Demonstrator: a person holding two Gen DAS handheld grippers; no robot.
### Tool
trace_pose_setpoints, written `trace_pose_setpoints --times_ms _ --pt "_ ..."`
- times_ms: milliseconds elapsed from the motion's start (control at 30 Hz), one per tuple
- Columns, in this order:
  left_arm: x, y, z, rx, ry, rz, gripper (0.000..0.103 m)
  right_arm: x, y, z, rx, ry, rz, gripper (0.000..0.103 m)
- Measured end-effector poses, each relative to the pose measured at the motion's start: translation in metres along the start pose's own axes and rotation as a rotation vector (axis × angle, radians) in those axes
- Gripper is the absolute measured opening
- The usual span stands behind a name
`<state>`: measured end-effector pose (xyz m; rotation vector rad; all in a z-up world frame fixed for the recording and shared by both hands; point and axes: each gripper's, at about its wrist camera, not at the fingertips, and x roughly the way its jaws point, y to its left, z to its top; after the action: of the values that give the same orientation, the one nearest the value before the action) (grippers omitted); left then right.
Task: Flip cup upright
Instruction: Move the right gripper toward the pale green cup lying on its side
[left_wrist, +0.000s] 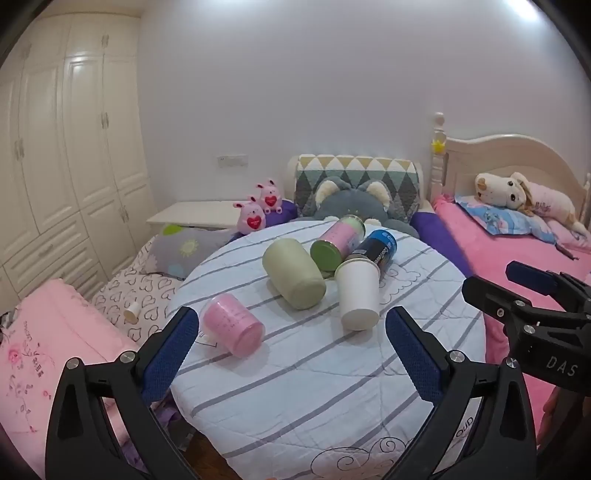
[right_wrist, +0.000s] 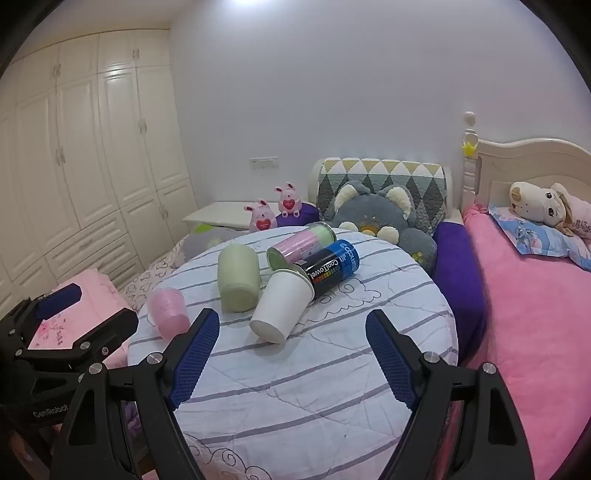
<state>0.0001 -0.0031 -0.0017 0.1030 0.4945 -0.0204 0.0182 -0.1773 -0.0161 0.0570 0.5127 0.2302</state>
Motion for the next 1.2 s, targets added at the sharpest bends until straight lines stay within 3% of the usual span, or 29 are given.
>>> trace_pose_setpoints --times_ms 367,600,900,1000,1100,1200 --pt "0.006 0.008 -0.002 -0.035 0.009 -0.007 0.102 -0.005 0.007 0.004 -0.004 -0.075 0.043 0.083" --pt "0.023 0.013 -0.001 -0.034 0.031 -0.011 0.102 0.005 0.004 0.009 0.047 -0.052 0.037 0.083" --pt "0.035 0.018 -0.001 -0.04 0.057 -0.021 0.102 0.005 -0.004 0.011 0.094 -0.081 0.116 0.083" --pt "0.04 0.02 -0.002 -0.041 0.064 -0.022 0.102 0.016 -0.001 0.01 0.076 -0.04 0.07 0.083" --pt "0.043 0.023 -0.001 -0.045 0.072 -0.022 0.102 0.022 0.006 0.009 0.031 -0.017 -0.052 0.083" --pt "0.047 0.028 -0.002 -0.055 0.082 -0.023 0.102 0.022 0.005 0.008 0.038 -0.008 -0.037 0.083"
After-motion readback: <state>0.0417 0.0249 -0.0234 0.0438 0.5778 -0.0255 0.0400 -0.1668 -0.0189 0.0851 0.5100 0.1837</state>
